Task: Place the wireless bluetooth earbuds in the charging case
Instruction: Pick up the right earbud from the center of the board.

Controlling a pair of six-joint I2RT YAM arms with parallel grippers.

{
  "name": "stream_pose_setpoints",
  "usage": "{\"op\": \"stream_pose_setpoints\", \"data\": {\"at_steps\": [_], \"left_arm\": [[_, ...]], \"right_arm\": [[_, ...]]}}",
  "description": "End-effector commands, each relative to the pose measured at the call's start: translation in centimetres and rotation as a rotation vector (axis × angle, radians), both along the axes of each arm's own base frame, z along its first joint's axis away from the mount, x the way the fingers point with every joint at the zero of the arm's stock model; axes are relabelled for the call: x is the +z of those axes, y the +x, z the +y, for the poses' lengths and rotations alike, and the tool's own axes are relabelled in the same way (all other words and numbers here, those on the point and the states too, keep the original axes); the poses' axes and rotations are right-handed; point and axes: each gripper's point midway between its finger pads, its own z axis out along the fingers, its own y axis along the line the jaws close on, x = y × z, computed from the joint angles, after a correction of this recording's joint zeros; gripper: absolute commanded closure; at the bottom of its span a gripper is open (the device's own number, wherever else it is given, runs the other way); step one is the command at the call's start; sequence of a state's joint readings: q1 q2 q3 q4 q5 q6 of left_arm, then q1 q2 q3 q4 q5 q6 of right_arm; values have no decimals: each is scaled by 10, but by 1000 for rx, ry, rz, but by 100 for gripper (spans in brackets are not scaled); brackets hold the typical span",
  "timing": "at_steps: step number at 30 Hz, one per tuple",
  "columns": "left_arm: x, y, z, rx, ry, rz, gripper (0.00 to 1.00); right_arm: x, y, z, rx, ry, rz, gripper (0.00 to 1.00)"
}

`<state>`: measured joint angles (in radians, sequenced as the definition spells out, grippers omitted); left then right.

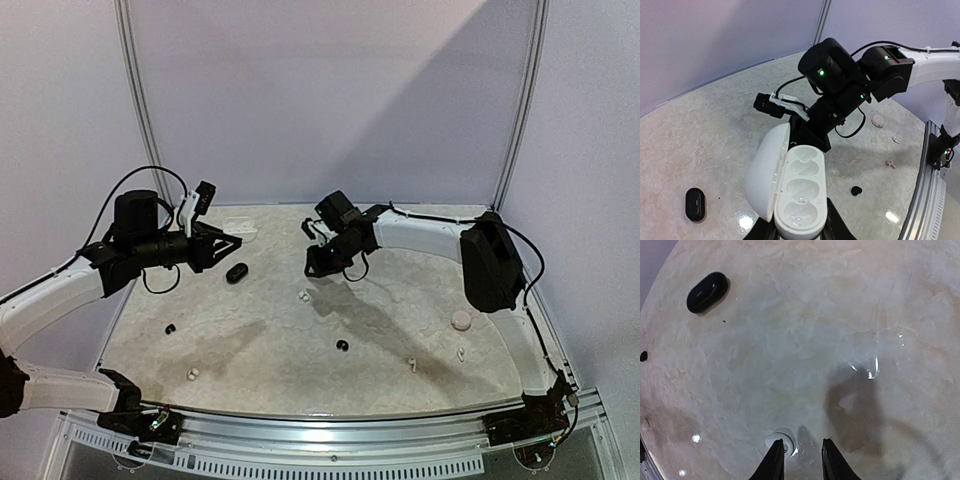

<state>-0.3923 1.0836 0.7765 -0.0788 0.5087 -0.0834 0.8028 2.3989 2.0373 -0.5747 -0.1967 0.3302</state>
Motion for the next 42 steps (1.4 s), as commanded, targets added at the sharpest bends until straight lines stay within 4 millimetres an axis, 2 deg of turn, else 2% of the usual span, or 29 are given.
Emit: {"op": "stream_pose_setpoints", "data": {"at_steps": [1, 9, 16, 23, 28, 35, 38, 41, 42], "left_arm": [[4, 0, 3, 6, -8, -27, 100], [5, 1, 2, 2, -5, -33, 100], [5, 1, 2, -3, -3, -39, 100], [5, 1, 2, -7, 5, -46, 100], [4, 1, 1, -10, 8, -47, 100], [5, 1, 1, -15, 11, -50, 100], [3, 1, 1, -19, 16, -47, 100], [4, -4, -3, -55, 16, -56, 100], [6, -8, -5, -85, 12, -65, 100]], "right_arm": [[-26, -15, 3, 81, -69, 13, 74], [-51, -29, 0, 135, -98, 47, 76], [-57, -41, 10, 195, -79, 61, 76], [-67, -51, 9, 210, -101, 76, 76], [-62, -58, 17, 243, -79, 75, 75], [-58, -61, 19, 257, -66, 78, 96], [-51, -63, 22, 271, -49, 71, 100], [-28, -63, 25, 298, -21, 45, 100], [-14, -64, 25, 311, -7, 27, 100]]}}
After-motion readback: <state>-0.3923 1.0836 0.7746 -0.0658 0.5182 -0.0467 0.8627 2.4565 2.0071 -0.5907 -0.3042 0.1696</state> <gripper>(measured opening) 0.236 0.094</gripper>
